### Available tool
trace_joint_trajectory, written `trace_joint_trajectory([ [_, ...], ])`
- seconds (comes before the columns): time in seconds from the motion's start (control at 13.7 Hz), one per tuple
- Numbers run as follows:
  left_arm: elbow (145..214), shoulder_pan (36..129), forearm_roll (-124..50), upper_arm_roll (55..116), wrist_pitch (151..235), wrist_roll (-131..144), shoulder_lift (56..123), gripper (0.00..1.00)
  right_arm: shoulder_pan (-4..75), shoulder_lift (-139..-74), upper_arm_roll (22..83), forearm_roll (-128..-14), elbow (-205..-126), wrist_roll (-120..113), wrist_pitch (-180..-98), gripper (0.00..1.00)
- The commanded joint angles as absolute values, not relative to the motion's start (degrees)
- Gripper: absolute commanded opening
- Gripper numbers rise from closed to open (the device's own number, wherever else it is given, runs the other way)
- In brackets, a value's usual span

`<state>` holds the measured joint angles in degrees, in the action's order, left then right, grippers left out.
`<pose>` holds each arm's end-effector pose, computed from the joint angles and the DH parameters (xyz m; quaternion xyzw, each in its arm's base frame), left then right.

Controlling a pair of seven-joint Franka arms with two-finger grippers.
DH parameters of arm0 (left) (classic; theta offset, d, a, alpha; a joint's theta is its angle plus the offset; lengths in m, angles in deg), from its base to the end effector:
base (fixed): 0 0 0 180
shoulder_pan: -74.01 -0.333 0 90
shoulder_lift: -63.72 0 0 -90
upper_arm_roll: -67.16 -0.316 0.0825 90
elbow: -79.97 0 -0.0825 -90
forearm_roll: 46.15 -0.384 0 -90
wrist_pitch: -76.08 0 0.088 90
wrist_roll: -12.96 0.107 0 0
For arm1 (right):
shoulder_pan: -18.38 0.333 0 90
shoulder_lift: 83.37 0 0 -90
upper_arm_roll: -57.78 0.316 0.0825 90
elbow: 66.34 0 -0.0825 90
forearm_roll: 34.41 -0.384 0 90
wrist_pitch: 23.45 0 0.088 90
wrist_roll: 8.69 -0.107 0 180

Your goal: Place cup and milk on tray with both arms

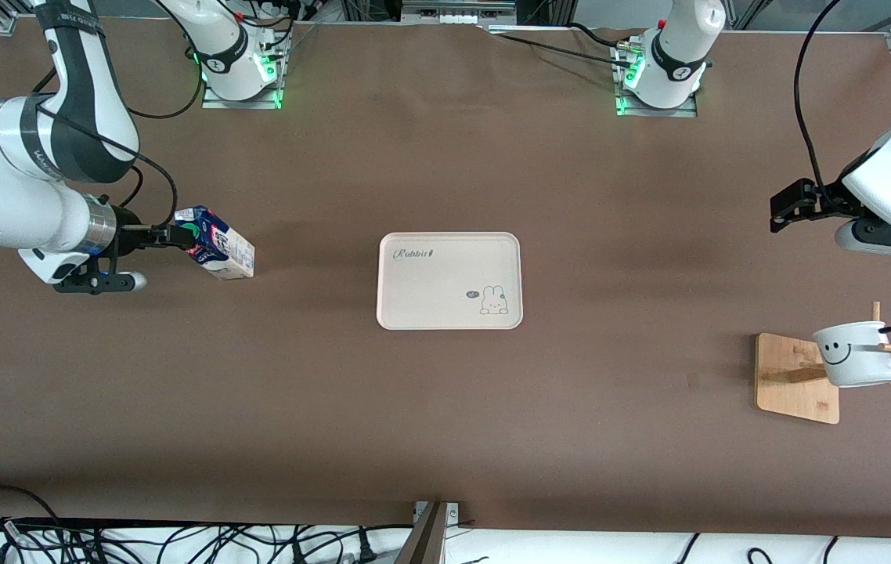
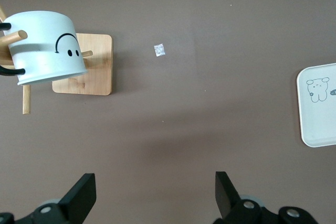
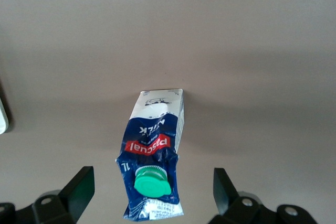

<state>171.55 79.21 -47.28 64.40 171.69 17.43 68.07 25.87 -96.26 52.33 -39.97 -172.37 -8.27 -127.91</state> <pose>0.5836 -0.0239 0.5768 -0.9980 0.0613 0.0030 0.0116 0.5848 0.0312 0.3843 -0.9915 -0.0032 0.1255 0.0327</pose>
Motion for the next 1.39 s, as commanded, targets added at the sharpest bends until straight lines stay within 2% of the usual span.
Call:
trace_joint_trajectory([
  [0.0,169.8,79.3,-47.3,64.5,170.3,16.5,68.6,1.0,25.4,-97.2,52.6,-40.6,-173.0,-7.6,-128.7,1.0],
  [0.73,170.1,79.7,-50.3,64.7,168.7,18.3,69.3,1.0,25.4,-97.5,53.0,-40.7,-172.8,-7.6,-123.1,1.0],
  [1.17,164.4,80.0,-53.5,65.6,167.8,18.8,75.0,1.0,25.7,-98.9,53.8,-40.6,-173.0,-7.6,-122.1,1.0],
  [1.32,165.6,79.7,-52.7,65.6,168.1,17.8,75.5,1.0,25.7,-100.0,53.8,-40.6,-173.3,-7.5,-122.1,1.0],
])
